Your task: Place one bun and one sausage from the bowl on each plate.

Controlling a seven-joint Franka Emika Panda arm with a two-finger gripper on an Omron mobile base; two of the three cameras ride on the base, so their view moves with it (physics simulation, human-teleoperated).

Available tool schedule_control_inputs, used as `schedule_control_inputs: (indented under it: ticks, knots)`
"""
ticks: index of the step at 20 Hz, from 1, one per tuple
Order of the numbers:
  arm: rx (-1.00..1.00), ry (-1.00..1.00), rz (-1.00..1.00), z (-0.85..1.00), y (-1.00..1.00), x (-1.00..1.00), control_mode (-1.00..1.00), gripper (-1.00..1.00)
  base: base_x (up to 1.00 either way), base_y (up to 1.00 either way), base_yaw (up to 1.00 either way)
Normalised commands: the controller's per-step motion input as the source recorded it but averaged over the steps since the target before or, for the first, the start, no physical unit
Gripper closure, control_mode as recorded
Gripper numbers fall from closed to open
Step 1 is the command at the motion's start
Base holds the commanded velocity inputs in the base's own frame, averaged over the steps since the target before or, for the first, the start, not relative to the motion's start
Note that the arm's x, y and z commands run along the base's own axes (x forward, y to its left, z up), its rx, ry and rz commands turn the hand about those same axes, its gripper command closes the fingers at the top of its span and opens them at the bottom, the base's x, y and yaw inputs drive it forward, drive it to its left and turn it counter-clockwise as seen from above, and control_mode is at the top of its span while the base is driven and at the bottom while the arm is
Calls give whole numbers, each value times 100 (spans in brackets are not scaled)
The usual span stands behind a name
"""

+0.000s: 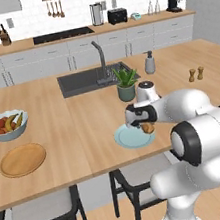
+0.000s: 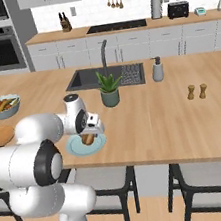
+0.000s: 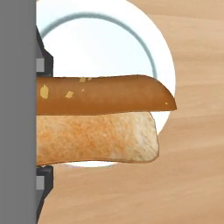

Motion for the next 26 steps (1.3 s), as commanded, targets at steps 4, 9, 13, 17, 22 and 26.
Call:
schedule_control_inputs:
  ticks: [4,9,13,17,22,26]
  knots:
    - [0,0,0,-19,0,34,-100,100,0,0,0]
    - [0,2,0,-27,0,6,-100,100,0,0,0]
    - [0,0,0,-11,0,0,-100,100,0,0,0]
    - [0,0,0,0,0,0,-100,100,0,0,0]
    - [0,0,0,0,0,0,-100,-100,0,0,0]
    - [0,0,0,0,0,0,-100,-100,0,0,0]
